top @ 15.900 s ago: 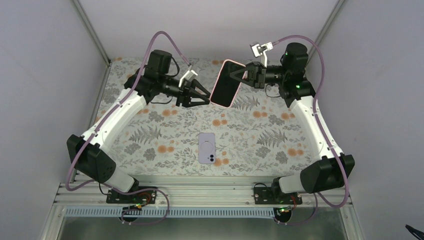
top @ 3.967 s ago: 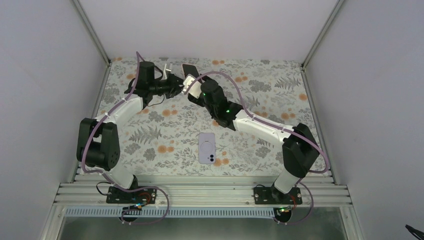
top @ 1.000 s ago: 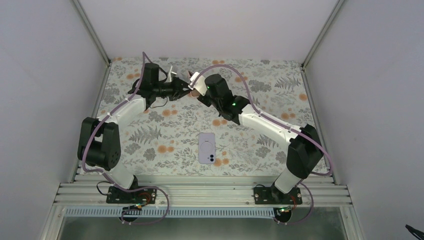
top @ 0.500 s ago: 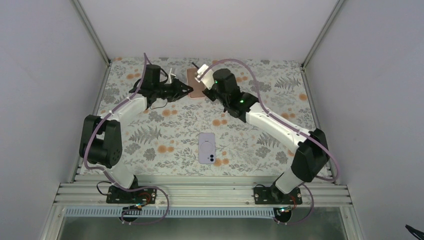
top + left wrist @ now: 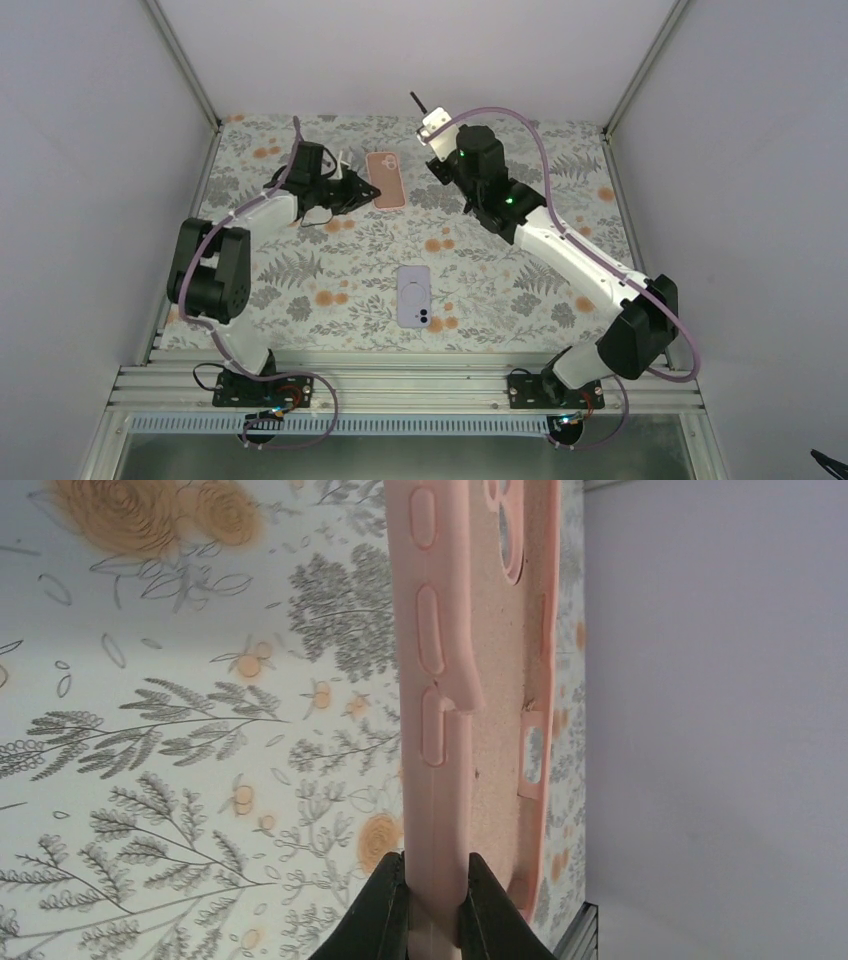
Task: Take the phone out of the phone case
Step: Remove the phone case from the phone, then place the phone case at the center of the board.
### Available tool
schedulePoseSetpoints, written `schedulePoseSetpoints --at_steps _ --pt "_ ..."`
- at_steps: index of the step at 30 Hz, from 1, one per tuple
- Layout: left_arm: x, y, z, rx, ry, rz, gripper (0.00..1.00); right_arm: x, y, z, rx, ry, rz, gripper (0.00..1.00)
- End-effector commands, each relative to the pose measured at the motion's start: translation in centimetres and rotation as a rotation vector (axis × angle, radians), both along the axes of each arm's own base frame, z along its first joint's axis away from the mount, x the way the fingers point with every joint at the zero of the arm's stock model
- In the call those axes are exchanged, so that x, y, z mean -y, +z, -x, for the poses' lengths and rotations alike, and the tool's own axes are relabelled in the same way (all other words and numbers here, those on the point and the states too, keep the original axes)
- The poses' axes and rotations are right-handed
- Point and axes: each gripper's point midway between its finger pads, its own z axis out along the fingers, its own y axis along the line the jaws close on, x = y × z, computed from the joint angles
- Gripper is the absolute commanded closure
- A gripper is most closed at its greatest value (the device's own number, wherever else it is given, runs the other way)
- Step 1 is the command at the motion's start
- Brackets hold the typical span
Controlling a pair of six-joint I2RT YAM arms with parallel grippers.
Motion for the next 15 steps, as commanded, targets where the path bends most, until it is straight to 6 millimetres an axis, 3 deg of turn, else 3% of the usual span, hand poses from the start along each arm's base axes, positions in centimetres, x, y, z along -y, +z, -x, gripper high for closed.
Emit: schedulePoseSetpoints --at_steps 1,6,15 --pt "0.7 -2.1 -0.6 -0.002 -0.061 -0.012 0.98 2.2 0.9 0.5 0.039 -0.04 -0.022 0.96" --pt "1.4 -4.3 -1.1 -0.046 -0.094 -0.042 0.98 3.5 -0.3 0.5 0.025 -0.067 -0.009 0.96" --pt "2.6 -7.0 -2.1 -0.078 -0.115 -0.117 0.98 4.0 -1.4 0.3 -0.006 -0.074 -0.016 0.96"
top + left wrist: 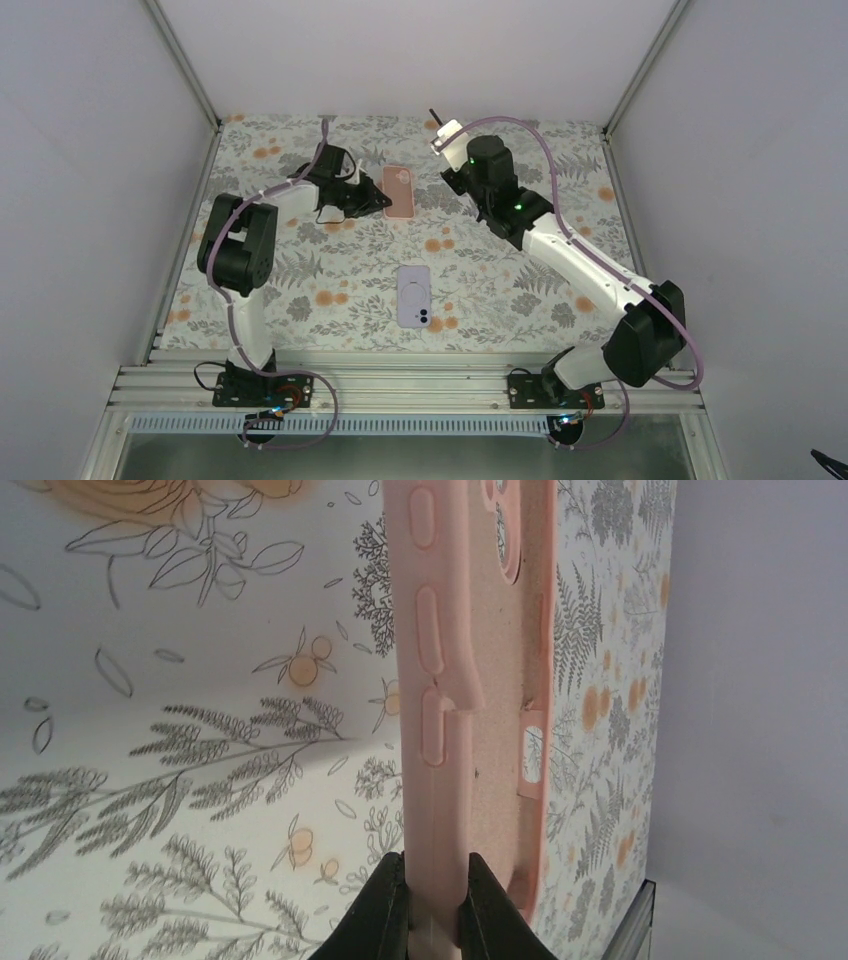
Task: Take the phone out of the phone case
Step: Place the phone case at the center of the board.
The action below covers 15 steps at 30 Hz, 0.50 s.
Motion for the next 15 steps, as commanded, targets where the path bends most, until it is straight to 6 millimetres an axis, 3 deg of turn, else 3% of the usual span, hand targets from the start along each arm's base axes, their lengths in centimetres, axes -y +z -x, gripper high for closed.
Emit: schedulePoseSetpoints --at_steps 1,13,15 --pt "0.4 -0.6 -0.9 0.014 -0.018 -0.034 0.98 0.8 2.9 0.2 0.075 -0.022 -0.076 0.96" --pt "0.0 -4.6 -2.1 -0.053 -0.005 -0.116 0.96 0.7 2.2 0.0 0.056 -0.019 -0.074 0.96" --pt "-0.2 -5.1 -2.2 -0.06 0.001 -0.131 0.92 0.7 2.3 -0.1 0.055 -0.018 -0.074 0.96"
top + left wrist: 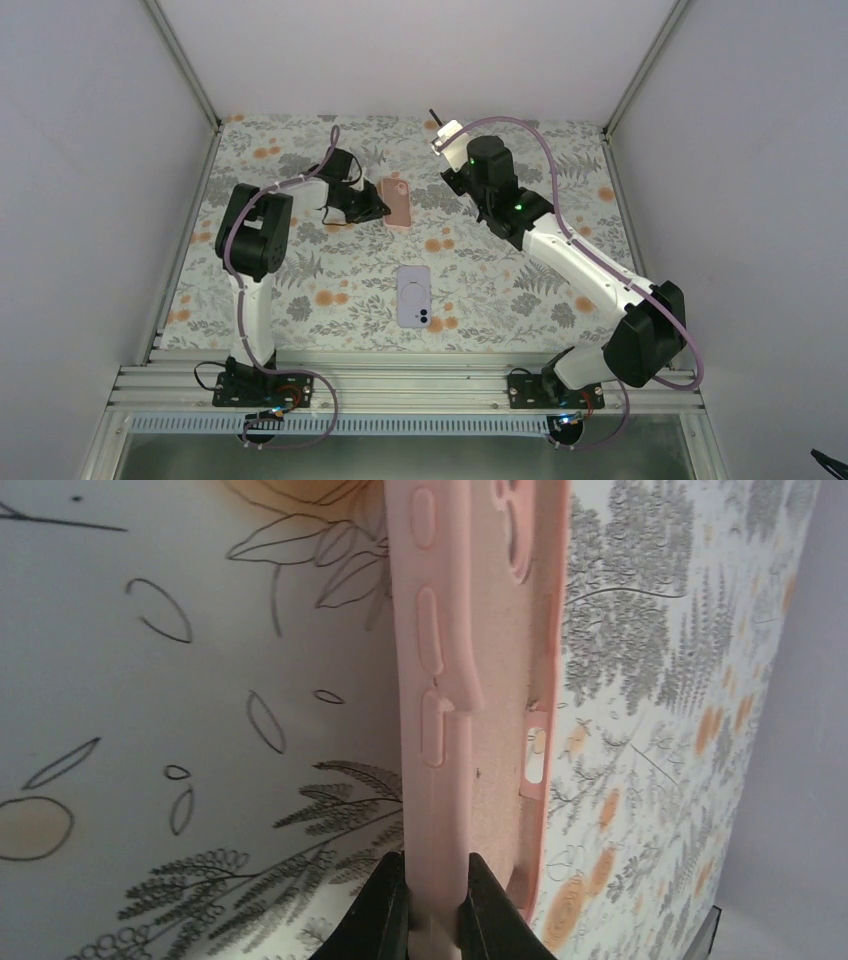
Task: Take the phone out of the phone case
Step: Place the phone case at the center of the board.
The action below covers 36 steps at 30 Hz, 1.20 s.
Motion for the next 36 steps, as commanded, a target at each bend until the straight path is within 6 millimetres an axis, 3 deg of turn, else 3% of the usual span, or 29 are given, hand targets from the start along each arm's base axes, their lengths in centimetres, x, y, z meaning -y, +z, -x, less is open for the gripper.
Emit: schedulePoseSetpoints --at_steps 1,6,10,20,31,36 --pt "-0.3 -0.2 -0.8 0.016 0.004 -0.037 0.89 0.4 2.3 -0.1 0.059 -0.013 -0.067 0.96" --pt "-1.2 0.0 -0.8 0.025 0.026 -0.086 0.59 0.5 2.2 -0.1 0.057 -0.016 -0.063 0.96" --pt "-1.4 1.4 -0.6 0.05 0.039 -0.078 0.45 0.5 2.5 -0.2 0.062 -0.017 -0.058 0.96" --pt "-2.0 11.0 -1.2 0.283 0.068 -0.039 0.02 0.4 3.5 -0.3 0.095 -0.012 -0.042 0.96" --pt "-2.2 24.8 -0.6 0.622 0.048 0.054 0.0 -0.7 5.0 -0.5 0.17 0.01 0.027 0.96" --pt "-1.6 29.8 0.2 0.714 0.017 0.127 0.01 -1.7 5.3 -0.1 0.232 0.015 0.094 0.96"
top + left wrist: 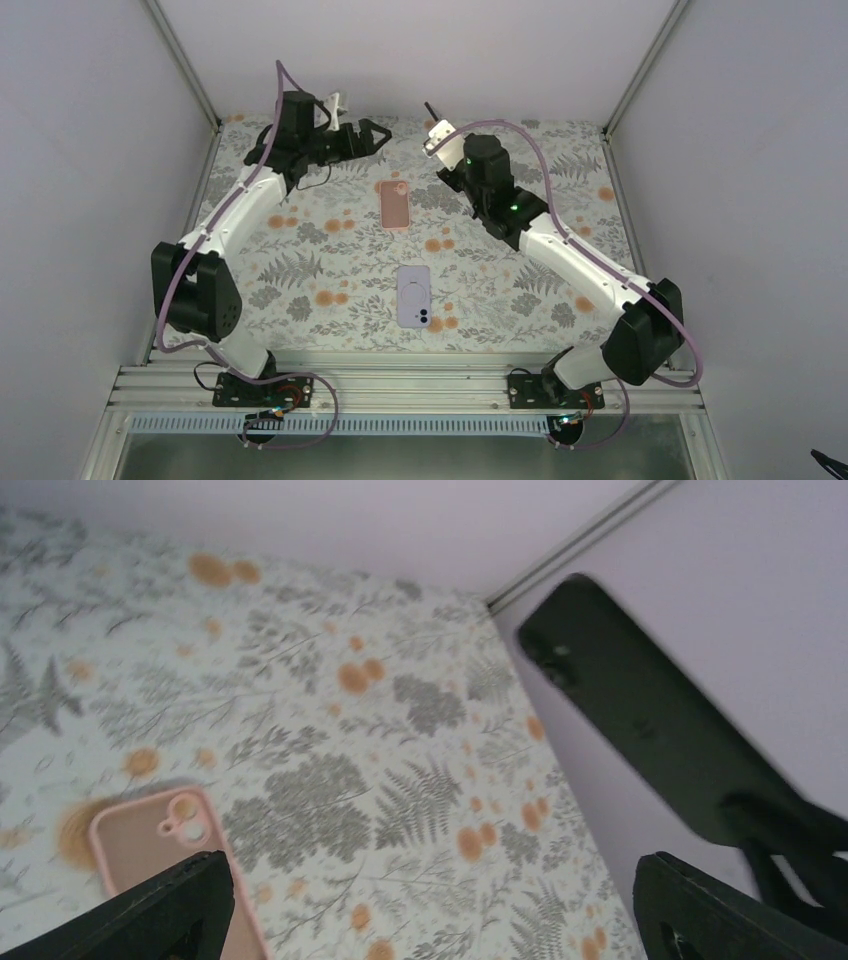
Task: Take the phone out of the phone case
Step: Place the phone case at the center of the board, then place the phone at the center of the board.
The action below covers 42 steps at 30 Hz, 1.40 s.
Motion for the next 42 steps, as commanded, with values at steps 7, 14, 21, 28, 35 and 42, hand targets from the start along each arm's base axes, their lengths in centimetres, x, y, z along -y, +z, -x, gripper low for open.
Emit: schedulePoseSetpoints --at_steps 7,14,21,28,35,42 --pt "2.4 7.5 2.6 0.09 -0.177 0.212 0.06 -1.8 4.3 1.4 0.298 -0.033 0.119 0.96" --pt "3.0 7.9 3.6 0.054 -0.225 0.312 0.09 -2.5 4.2 3.4 0.448 -0.066 0.267 0.96" --pt "3.3 6.9 3.5 -0.011 -0.228 0.366 0.19 -3.8 3.7 5.2 0.532 -0.06 0.364 0.96" --pt "3.4 5.3 3.3 -0.077 -0.211 0.386 0.31 -4.8 3.5 6.4 0.59 -0.061 0.429 0.96" --pt "3.6 5.0 3.3 -0.088 -0.221 0.394 0.33 -5.4 2.7 6.8 0.617 -0.057 0.472 0.96" --pt "4.4 4.8 3.4 -0.103 -0.246 0.414 0.34 -6.4 1.9 7.4 0.607 -0.026 0.478 0.96"
